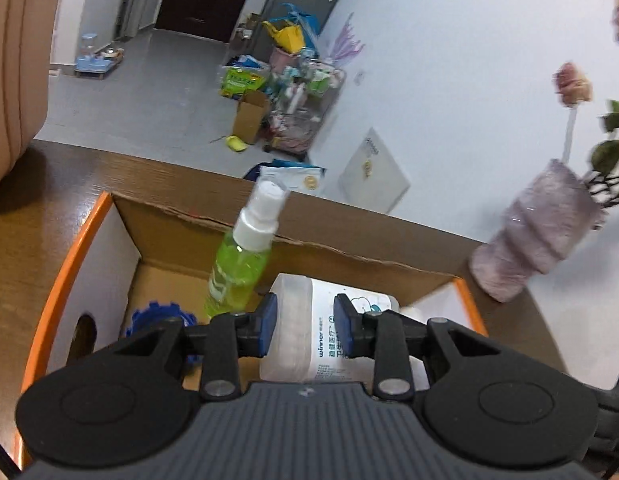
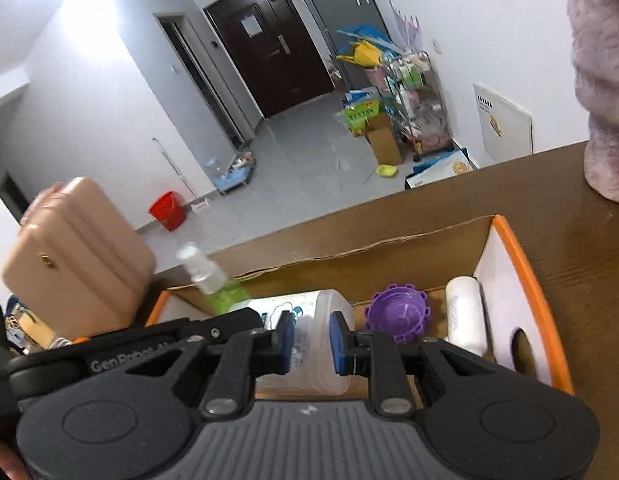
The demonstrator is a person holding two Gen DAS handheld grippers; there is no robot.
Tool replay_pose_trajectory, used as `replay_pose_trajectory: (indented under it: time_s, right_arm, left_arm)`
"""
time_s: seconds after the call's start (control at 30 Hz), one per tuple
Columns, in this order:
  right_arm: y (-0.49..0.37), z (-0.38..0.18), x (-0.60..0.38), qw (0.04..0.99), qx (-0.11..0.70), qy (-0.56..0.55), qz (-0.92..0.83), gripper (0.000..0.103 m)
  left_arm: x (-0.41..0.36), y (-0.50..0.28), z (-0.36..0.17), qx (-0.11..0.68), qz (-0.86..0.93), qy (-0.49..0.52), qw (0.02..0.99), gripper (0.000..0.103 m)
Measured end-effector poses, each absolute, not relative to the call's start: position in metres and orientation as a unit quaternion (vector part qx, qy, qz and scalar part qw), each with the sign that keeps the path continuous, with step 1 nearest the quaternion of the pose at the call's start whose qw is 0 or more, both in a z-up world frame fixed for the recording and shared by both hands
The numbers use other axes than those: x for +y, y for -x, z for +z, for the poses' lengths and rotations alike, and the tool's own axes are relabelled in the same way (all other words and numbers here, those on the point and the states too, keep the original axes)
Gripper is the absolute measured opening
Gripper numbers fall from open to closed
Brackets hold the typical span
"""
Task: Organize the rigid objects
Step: 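Carry the wipes container into the cardboard box and open both tools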
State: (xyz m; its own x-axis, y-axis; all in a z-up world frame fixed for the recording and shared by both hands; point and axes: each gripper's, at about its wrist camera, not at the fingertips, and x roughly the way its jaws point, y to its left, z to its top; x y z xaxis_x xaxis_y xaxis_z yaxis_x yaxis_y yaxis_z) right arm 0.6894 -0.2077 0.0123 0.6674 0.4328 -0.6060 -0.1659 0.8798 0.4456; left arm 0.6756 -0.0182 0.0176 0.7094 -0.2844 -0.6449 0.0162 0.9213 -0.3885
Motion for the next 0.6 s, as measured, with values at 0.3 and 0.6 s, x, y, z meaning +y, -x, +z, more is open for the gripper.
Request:
replay_pose_trajectory:
  time_s: [0.3, 0.6]
  right_arm:
    - [-0.702, 0.004, -0.209, 0.896, 0.376, -0.178, 0.158, 0.02]
    - [-0.632, 0.084, -0.249, 0.924, 0.333, -0.097, 0.159, 0.038]
  left_arm:
    - [-0.014, -0.681, 0.008, 0.377, -0.081, 0.16, 0.909, 0.037]
    - [-0.009, -0.598, 0.089, 0.313, -0.097, 0.053, 0.943, 0.059]
